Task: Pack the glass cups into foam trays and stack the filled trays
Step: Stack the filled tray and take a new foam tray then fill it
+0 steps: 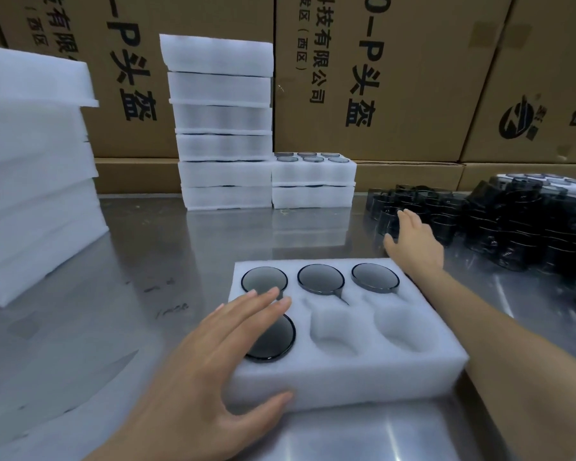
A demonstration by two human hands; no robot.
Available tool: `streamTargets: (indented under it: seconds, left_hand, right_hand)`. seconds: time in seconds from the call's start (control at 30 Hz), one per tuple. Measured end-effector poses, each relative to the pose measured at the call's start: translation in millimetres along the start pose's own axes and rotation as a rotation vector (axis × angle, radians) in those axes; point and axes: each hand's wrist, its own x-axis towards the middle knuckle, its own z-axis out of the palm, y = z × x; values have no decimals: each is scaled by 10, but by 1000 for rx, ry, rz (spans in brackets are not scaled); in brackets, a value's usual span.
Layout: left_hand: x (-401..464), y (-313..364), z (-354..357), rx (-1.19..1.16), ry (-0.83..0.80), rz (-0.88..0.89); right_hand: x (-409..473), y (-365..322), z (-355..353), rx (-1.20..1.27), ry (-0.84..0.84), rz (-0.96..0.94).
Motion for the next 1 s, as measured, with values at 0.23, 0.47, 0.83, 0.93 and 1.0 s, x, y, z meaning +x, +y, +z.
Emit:
streamTargets:
  seconds: [0.23,0.47,0.83,0.93,1.0]
  left_hand:
    - [-2,-17,-4,-11,-11,7]
    - [-26,-35,2,-46,-40,-12]
    - [-95,44,-67,-60,-55,-77]
    - [-118,62,-73,-49,-60,-101]
    - [-120,71,-77,-44,-61,-108]
  right_hand:
    - [-120,-30,-79,-11,175,-92]
    - [-556,-23,-321,125,186,-98]
    - [-1448,-38,-824,690,253,92]
    - [-1591,-178,-1008,799,384,-12]
    - [-1660,-314,-1140,851,435,-142]
